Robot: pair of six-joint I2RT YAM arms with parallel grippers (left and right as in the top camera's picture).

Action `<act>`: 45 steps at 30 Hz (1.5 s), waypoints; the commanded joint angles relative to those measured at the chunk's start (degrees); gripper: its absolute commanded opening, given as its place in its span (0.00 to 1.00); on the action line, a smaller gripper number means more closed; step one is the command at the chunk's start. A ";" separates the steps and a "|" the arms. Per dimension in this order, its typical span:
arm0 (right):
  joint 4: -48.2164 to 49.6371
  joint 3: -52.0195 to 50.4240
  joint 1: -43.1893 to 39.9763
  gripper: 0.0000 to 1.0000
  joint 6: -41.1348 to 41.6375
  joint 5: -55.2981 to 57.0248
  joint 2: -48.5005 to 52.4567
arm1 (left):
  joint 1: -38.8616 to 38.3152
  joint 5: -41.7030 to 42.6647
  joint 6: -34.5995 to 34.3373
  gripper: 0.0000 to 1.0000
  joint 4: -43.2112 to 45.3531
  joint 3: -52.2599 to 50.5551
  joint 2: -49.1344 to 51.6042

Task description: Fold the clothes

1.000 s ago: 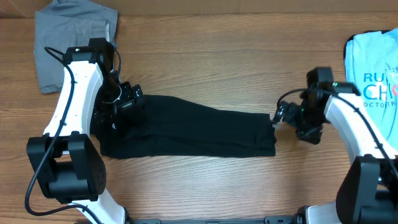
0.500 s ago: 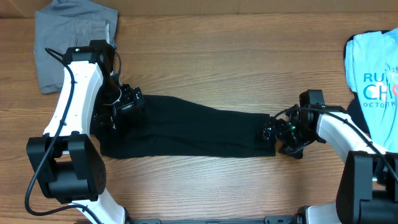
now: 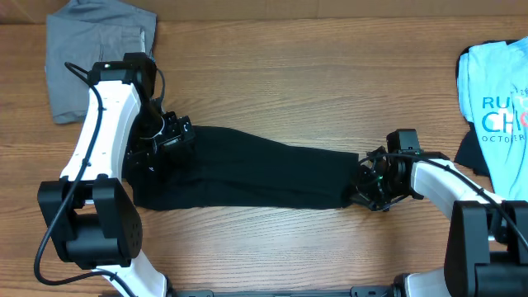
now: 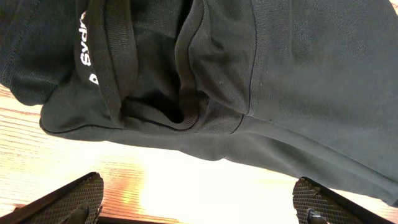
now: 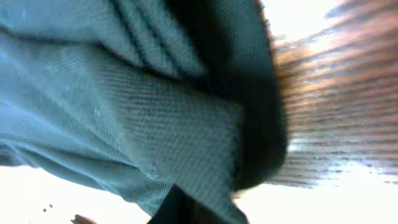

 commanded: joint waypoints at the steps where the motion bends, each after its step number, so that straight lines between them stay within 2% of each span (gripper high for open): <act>1: 1.01 0.13 -0.15 0.04 3.65 2.97 0.24 | -0.44 -0.52 1.31 1.00 -0.22 0.31 0.04; 9: -6.97 4.76 -4.83 0.04 6.64 14.21 -1.36 | -0.44 -0.52 1.31 1.00 -0.20 0.31 0.04; 15: -15.85 9.66 -6.60 0.04 14.69 24.30 -6.60 | -0.44 -0.52 1.27 1.00 0.11 0.26 0.04; 25: -21.20 14.56 -5.29 0.04 13.99 24.94 -17.11 | -0.44 -0.50 0.61 1.00 1.99 0.26 0.04; 32: -19.47 14.47 2.16 0.04 14.34 24.92 -17.09 | -0.44 -0.52 0.63 1.00 2.10 0.26 0.04; 45: -9.64 14.38 20.41 0.04 16.15 21.70 -15.34 | -0.44 -0.52 0.63 1.00 1.99 0.22 0.04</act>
